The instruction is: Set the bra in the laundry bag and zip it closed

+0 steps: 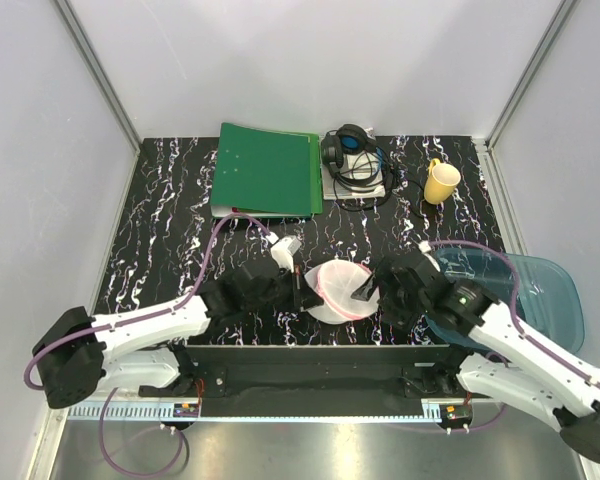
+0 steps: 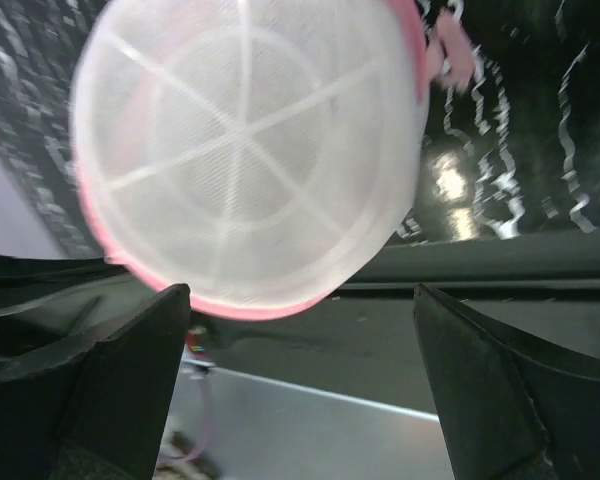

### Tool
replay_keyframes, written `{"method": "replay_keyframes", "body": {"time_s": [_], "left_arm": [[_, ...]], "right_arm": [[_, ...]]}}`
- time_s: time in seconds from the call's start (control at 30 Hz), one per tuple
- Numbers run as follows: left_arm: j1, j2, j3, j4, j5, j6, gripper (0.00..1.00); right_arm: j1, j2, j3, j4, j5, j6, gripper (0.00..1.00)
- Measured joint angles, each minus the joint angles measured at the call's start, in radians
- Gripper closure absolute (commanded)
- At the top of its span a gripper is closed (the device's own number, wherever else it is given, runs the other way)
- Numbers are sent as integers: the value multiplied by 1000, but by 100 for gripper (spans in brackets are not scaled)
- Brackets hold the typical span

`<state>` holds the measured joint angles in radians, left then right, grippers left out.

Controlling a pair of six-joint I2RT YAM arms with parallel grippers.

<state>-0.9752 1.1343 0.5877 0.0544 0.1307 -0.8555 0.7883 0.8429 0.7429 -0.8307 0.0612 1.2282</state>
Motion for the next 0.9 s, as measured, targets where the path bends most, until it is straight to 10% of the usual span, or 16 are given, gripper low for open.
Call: {"method": "replay_keyframes", "body": {"time_s": [0.43,0.53,0.77,0.9], "left_arm": [[-89,14,0,8,-32,-22,100],[-111,20,1,8,-44,-29,100],[-134,27,1,4,-64,-32,100],[-126,27,0,-18,-75,-16,100]], "right_arm": [[161,8,-93,195,-2,555,18],[172,31,-93,214,14,622,29],[178,9,-150,245,109,713,100],[157,-18,-200,279,124,681,100]]}}
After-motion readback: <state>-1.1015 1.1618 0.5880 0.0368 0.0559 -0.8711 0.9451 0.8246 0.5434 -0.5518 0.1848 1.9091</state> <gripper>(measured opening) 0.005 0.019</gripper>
